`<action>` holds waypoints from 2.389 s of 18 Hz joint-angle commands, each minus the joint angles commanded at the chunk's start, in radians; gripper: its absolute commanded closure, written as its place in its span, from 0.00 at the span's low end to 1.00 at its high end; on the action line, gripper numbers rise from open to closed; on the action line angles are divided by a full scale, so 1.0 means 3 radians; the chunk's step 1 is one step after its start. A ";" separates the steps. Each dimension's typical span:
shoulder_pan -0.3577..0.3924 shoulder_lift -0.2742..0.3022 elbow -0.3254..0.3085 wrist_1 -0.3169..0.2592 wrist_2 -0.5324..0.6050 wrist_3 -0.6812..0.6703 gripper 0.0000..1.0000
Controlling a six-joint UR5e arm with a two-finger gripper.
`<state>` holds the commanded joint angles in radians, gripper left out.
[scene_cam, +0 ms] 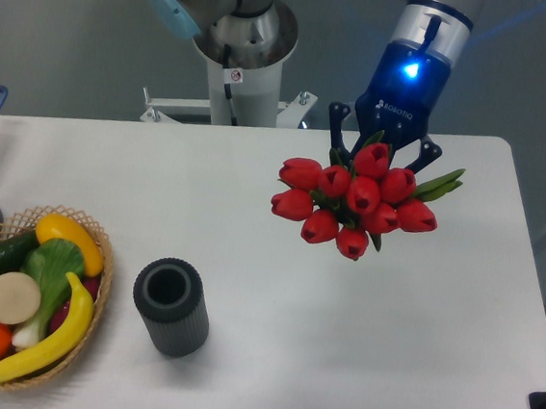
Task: Insert the flowers into the vase
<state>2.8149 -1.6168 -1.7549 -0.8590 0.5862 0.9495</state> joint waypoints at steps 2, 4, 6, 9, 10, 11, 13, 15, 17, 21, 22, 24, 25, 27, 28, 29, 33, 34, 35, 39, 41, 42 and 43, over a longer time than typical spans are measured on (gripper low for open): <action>-0.0041 -0.0051 0.0005 0.0046 -0.0098 0.0005 0.67; -0.0193 -0.0143 0.0066 0.0189 -0.0144 0.0000 0.67; -0.0383 -0.0194 0.0128 0.0194 -0.0154 -0.0005 0.67; -0.0557 -0.0271 0.0209 0.0194 -0.0276 -0.0010 0.67; -0.0603 -0.0301 0.0245 0.0194 -0.0348 -0.0020 0.67; -0.0624 -0.0322 0.0281 0.0194 -0.0399 -0.0025 0.67; -0.0705 -0.0368 0.0317 0.0199 -0.0476 -0.0031 0.67; -0.0741 -0.0434 0.0337 0.0199 -0.0654 -0.0031 0.67; -0.0752 -0.0460 0.0337 0.0199 -0.0783 -0.0031 0.67; -0.0752 -0.0516 0.0332 0.0199 -0.1237 0.0000 0.67; -0.0747 -0.0547 0.0342 0.0199 -0.1345 0.0005 0.67; -0.0747 -0.0659 0.0388 0.0199 -0.1646 0.0081 0.67; -0.0747 -0.0715 0.0414 0.0199 -0.1738 0.0163 0.68; -0.0792 -0.0772 0.0419 0.0194 -0.1755 0.0220 0.67; -0.0813 -0.0787 0.0409 0.0199 -0.1755 0.0286 0.68; -0.0818 -0.0793 0.0384 0.0194 -0.1755 0.0383 0.68; -0.0874 -0.0874 0.0378 0.0194 -0.1755 0.0531 0.68; -0.0895 -0.0895 0.0383 0.0194 -0.1755 0.0557 0.67; -0.0930 -0.0905 0.0383 0.0194 -0.1765 0.0562 0.67; -0.0936 -0.1002 0.0383 0.0199 -0.1939 0.0685 0.68; -0.0941 -0.1028 0.0363 0.0199 -0.1939 0.0695 0.67; -0.0941 -0.1033 0.0363 0.0199 -0.1944 0.0695 0.67; -0.0941 -0.1033 0.0368 0.0199 -0.1944 0.0701 0.67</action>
<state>2.5326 -1.9267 -1.6444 -0.7992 0.0031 1.1597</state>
